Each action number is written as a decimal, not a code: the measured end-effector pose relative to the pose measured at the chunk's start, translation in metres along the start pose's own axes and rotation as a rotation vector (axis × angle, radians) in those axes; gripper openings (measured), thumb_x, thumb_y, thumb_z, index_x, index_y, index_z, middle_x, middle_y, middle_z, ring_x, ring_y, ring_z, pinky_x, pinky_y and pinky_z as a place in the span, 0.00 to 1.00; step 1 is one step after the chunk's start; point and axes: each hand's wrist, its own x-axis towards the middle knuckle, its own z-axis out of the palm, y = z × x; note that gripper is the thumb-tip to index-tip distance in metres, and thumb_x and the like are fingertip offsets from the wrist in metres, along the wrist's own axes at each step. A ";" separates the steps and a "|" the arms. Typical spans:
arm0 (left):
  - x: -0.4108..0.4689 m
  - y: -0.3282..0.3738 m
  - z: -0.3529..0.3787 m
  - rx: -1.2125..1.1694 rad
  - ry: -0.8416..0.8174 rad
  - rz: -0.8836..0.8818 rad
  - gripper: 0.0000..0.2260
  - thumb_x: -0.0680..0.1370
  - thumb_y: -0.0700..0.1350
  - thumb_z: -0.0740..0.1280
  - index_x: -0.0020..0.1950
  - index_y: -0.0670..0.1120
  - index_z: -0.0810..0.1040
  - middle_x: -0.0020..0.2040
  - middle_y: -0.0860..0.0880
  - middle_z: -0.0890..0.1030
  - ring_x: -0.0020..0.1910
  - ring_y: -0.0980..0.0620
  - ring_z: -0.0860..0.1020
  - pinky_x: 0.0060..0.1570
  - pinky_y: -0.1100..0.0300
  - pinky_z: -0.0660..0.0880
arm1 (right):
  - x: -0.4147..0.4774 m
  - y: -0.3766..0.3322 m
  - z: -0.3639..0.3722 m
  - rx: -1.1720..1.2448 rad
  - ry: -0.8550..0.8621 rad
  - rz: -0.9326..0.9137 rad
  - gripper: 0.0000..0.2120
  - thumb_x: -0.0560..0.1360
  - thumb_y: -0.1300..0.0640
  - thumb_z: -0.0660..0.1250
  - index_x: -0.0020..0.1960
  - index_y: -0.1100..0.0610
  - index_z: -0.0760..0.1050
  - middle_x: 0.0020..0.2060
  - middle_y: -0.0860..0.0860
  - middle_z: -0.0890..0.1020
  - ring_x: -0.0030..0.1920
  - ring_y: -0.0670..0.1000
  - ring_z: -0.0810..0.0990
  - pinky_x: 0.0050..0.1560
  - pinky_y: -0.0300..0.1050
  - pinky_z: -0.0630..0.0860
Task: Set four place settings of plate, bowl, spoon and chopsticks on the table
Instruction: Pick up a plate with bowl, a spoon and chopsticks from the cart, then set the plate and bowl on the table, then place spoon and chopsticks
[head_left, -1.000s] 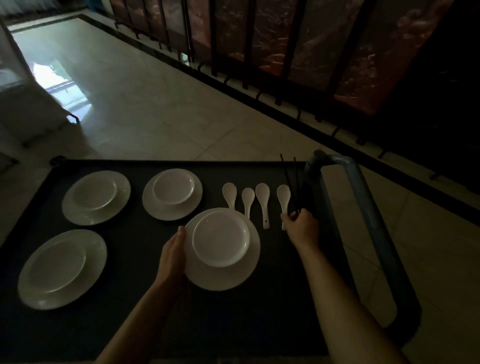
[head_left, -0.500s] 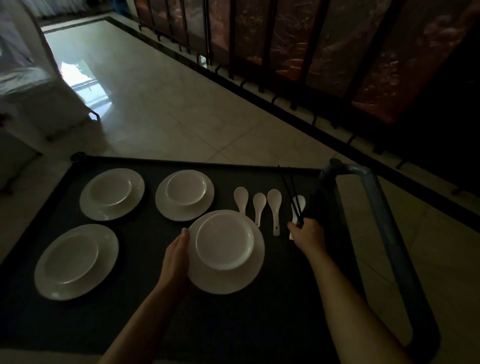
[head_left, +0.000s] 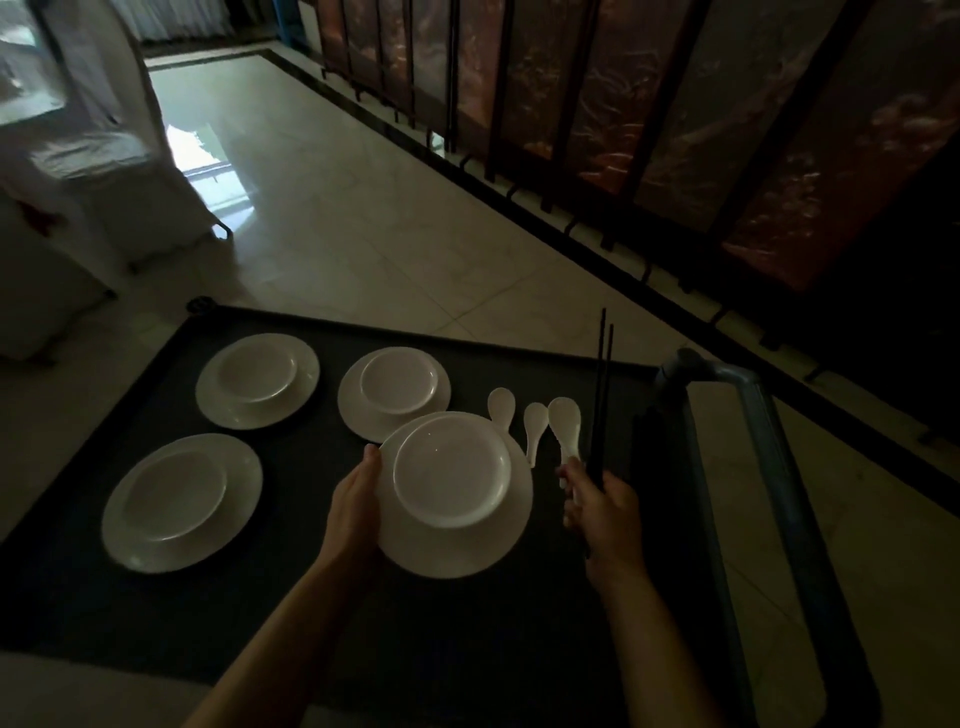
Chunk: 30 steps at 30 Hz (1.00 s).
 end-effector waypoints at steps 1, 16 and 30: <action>-0.002 0.004 -0.003 -0.008 0.006 0.007 0.17 0.71 0.70 0.59 0.50 0.63 0.79 0.50 0.48 0.85 0.45 0.48 0.86 0.46 0.45 0.80 | -0.009 -0.005 0.008 0.014 -0.034 -0.009 0.11 0.77 0.45 0.66 0.45 0.50 0.82 0.25 0.45 0.75 0.26 0.42 0.73 0.29 0.40 0.71; -0.063 0.045 -0.108 -0.178 0.124 0.215 0.06 0.69 0.65 0.69 0.45 0.70 0.81 0.47 0.55 0.85 0.45 0.51 0.85 0.40 0.51 0.78 | -0.103 -0.047 0.129 -0.002 -0.333 -0.145 0.06 0.76 0.48 0.69 0.46 0.37 0.82 0.44 0.45 0.87 0.44 0.45 0.86 0.47 0.50 0.81; -0.166 0.046 -0.246 -0.299 0.495 0.386 0.27 0.69 0.65 0.66 0.60 0.48 0.80 0.56 0.43 0.82 0.54 0.42 0.82 0.59 0.36 0.76 | -0.196 -0.053 0.245 -0.178 -0.758 -0.323 0.05 0.77 0.52 0.67 0.50 0.50 0.82 0.42 0.50 0.87 0.43 0.52 0.86 0.41 0.52 0.82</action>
